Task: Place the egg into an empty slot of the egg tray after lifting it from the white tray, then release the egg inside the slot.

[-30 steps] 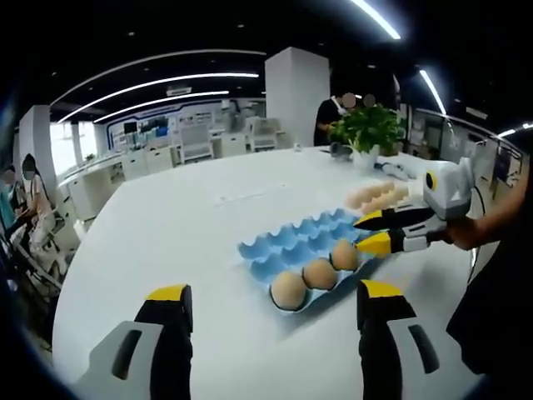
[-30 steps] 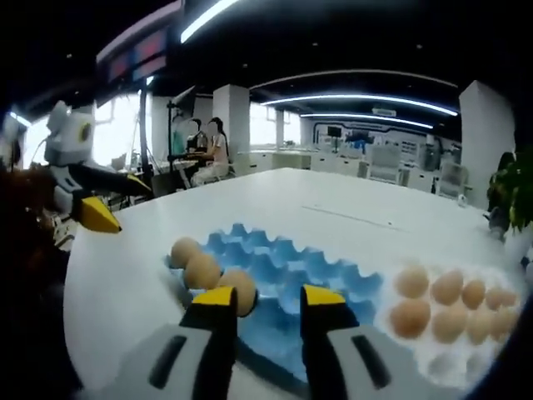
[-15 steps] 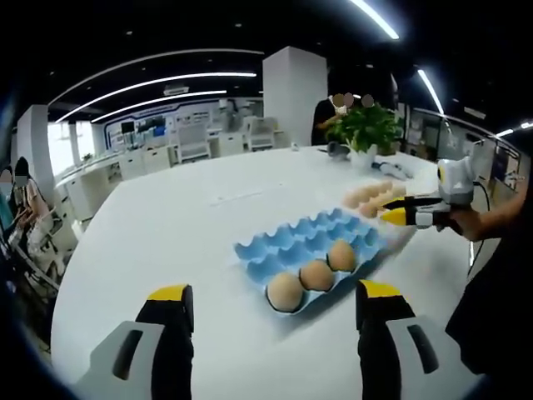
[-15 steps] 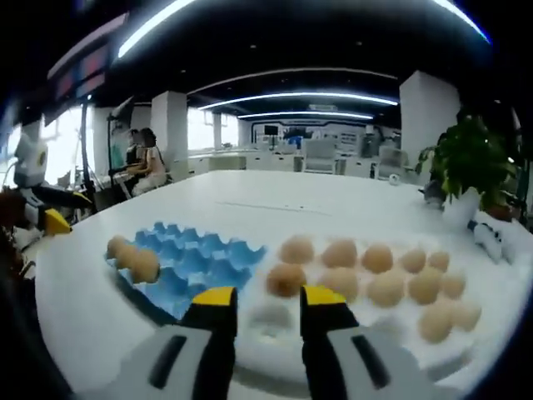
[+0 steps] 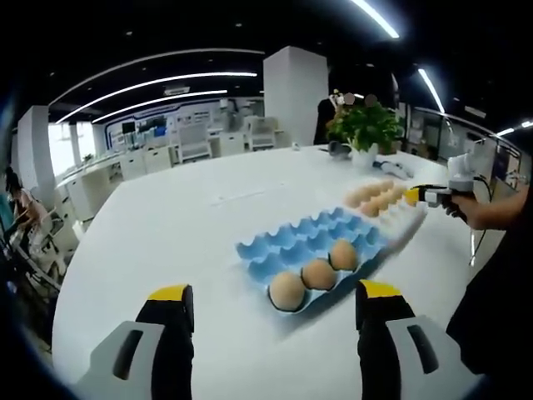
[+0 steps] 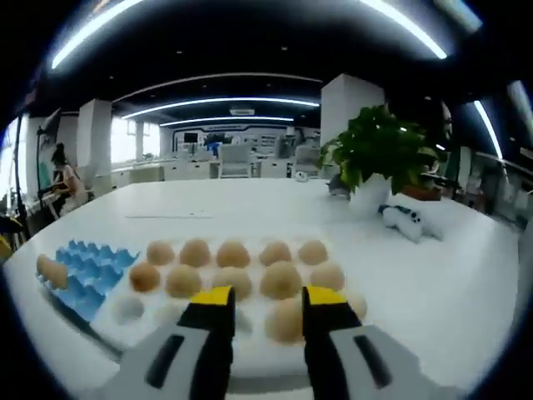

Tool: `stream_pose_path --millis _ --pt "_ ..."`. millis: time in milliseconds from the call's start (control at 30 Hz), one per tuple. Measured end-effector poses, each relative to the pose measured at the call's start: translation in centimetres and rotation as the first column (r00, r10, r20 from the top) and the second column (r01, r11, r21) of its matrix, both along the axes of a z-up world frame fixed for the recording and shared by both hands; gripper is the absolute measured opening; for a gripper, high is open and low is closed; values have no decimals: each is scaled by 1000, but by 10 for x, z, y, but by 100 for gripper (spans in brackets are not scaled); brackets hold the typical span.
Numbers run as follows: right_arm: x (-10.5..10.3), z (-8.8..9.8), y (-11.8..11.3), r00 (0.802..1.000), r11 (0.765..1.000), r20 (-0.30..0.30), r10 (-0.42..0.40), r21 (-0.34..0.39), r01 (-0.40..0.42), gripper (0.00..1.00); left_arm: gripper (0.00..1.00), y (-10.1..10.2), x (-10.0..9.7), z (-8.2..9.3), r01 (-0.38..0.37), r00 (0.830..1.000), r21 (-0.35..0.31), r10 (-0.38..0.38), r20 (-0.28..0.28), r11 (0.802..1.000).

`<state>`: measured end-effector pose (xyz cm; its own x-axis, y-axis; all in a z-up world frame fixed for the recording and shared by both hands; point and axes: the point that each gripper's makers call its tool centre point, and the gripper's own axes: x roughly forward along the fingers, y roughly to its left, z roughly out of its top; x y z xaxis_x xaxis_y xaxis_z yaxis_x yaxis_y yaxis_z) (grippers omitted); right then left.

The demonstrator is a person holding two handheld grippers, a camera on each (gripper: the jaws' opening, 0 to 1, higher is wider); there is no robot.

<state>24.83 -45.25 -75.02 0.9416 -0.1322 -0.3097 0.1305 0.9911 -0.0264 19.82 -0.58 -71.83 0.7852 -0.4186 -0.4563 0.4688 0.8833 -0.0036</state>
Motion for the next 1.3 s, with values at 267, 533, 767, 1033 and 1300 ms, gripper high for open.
stream_pose_path --millis 267,533,767,1033,1300 --pt "3 -18 -15 998 998 -56 -18 53 21 29 81 0 -1 -1 1 1000 2 -1 -3 1000" --pt "5 -28 -7 996 998 -90 7 55 -3 26 80 3 -2 0 -6 1000 2 6 2 1000" --pt "4 -25 -4 995 998 -95 18 54 -13 25 81 2 -2 0 2 1000 9 -2 3 1000" --pt "2 -2 -6 999 998 -47 18 64 -15 24 84 1 0 -1 6 1000 28 -6 5 1000" --pt "0 20 6 999 996 4 34 78 -34 25 86 0 0 -2 10 1000 20 -10 -2 1000"
